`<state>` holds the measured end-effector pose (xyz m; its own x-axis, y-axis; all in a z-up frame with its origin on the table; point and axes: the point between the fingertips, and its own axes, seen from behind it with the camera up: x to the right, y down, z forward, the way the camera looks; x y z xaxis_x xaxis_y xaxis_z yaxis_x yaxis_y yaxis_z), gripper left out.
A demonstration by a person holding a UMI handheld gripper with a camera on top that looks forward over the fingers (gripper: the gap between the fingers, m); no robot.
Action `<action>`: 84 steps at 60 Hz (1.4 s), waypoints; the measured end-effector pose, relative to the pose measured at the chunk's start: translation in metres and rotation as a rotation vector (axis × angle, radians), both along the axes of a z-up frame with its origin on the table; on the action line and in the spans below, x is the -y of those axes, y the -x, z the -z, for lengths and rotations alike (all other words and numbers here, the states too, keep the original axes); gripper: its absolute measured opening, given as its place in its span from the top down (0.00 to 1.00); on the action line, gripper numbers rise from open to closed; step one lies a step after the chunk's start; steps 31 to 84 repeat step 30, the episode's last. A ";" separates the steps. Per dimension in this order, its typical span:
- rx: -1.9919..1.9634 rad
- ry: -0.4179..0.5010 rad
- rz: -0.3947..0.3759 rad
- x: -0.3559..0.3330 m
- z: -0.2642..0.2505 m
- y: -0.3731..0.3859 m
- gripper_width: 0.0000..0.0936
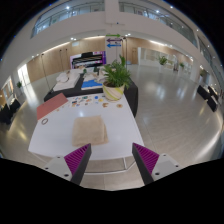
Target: Fold towel
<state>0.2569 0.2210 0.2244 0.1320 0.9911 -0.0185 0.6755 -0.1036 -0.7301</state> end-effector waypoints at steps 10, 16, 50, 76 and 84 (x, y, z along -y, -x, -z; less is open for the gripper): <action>-0.008 0.022 -0.028 0.005 -0.013 -0.050 0.09; -0.013 0.003 -0.023 0.000 -0.008 -0.053 0.08; -0.007 0.004 -0.047 0.011 -0.002 -0.052 0.08; -0.007 0.004 -0.047 0.011 -0.002 -0.052 0.08; -0.007 0.004 -0.047 0.011 -0.002 -0.052 0.08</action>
